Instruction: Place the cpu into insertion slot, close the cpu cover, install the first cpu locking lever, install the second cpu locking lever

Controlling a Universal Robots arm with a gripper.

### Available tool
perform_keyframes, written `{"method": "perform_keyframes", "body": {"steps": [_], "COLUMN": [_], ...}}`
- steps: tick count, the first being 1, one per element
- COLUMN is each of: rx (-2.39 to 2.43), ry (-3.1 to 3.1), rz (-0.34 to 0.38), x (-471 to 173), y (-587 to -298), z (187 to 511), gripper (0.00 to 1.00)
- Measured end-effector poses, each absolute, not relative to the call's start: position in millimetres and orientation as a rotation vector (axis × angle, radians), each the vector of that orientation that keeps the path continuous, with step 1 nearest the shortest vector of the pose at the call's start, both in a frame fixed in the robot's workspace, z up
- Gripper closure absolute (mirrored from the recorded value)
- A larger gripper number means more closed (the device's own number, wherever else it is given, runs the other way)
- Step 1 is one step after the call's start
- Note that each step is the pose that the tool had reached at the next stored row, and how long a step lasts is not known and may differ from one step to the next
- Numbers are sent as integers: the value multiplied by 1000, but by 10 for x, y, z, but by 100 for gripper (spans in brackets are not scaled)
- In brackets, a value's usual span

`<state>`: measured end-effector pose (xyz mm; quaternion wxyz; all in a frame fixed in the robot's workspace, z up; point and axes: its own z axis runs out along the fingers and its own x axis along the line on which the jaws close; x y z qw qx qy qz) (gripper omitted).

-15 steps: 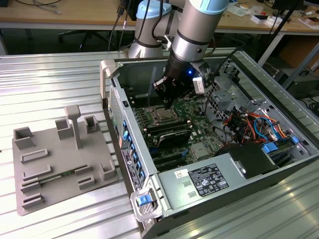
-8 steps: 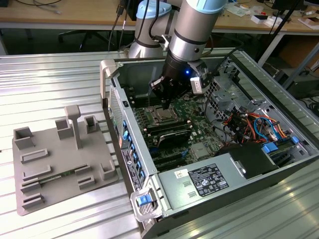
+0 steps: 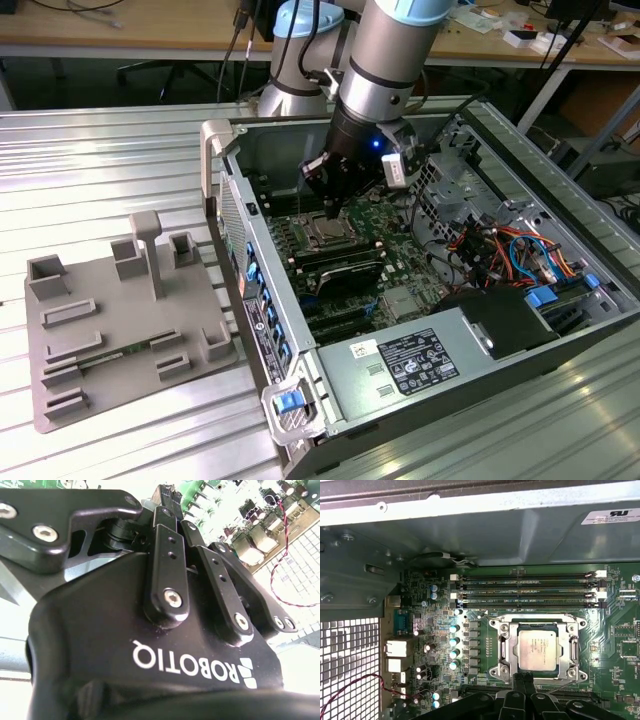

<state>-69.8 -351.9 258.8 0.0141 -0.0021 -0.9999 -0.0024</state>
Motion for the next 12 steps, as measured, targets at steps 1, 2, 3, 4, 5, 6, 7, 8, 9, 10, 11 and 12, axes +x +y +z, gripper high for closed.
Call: {"method": "perform_keyframes", "body": {"steps": [1, 2, 3, 4, 5, 6, 7, 8, 9, 10, 11, 12], "rx": [-7, -7, -7, -7, -7, -7, -7, -7, -7, -7, -7, -7], "ry": [-3113, -3113, -3113, -3113, -3113, -3113, -3113, -3113, -3113, -3113, -3113, -3113], "rz": [-8, -7, -7, -7, -7, -7, -7, -7, -7, -8, -8, -8], "x": [-698, -698, -698, -698, -698, -698, -698, -698, -698, -698, -698, -698], "y": [-3519, -3519, -3519, -3519, -3519, -3519, -3519, -3519, -3519, -3519, -3519, -3519], "z": [2589, 2591, 2592, 2593, 2595, 2598, 2600, 2603, 2608, 2611, 2616, 2617], "gripper": [89, 89, 89, 89, 89, 89, 89, 89, 89, 89, 89, 89]}}
